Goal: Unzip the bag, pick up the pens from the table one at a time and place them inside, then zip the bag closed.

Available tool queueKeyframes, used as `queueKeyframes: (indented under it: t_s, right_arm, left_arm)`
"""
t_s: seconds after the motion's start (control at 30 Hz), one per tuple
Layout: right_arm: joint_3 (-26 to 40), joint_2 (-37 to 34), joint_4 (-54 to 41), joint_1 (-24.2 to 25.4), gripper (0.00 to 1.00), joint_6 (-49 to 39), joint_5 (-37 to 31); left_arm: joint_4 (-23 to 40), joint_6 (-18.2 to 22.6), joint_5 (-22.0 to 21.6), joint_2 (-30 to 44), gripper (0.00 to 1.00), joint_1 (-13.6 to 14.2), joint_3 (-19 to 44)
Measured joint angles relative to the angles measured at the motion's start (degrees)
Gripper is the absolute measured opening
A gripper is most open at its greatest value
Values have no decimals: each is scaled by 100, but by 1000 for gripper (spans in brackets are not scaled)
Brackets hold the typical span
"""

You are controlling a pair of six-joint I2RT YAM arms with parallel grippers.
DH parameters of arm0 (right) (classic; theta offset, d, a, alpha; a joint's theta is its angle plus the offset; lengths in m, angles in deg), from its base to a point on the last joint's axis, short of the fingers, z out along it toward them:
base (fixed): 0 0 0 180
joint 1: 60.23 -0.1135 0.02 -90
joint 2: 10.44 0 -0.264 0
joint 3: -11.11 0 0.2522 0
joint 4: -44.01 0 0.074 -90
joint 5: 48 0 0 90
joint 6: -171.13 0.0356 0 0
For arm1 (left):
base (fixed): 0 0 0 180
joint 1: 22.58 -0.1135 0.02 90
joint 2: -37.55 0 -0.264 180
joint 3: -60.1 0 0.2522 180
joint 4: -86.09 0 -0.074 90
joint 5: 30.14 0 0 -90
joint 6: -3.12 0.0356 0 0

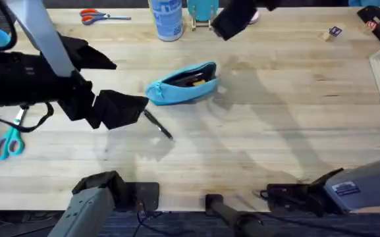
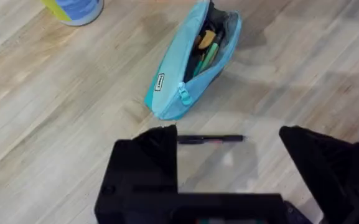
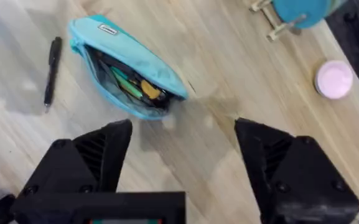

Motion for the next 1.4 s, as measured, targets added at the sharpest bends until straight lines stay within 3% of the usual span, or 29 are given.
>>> queueKeyframes:
  t_s: [0.3, 0.57, 0.67, 0.97, 1.4]
  right_arm:
    - [-1428, 1264, 516, 474, 997, 64, -4]
    - [-2721, 2233, 1009, 948, 997, 179, -5]
    - [-2980, 2404, 1069, 967, 997, 189, -4]
    - [-3072, 2418, 1171, 967, 996, 189, -4]
    - [-3072, 2418, 1173, 967, 998, 189, -4]
  left_arm:
    - [2, -419, 2, 0, 995, 0, 0]
    - [-1, -1377, 1, 0, 995, 0, 0]
    - [-53, -2005, -98, 0, 995, 0, 0]
    - [-140, -4262, -937, 3, 995, 66, 0]
    - [25, -6176, -1114, 710, 995, 66, 4]
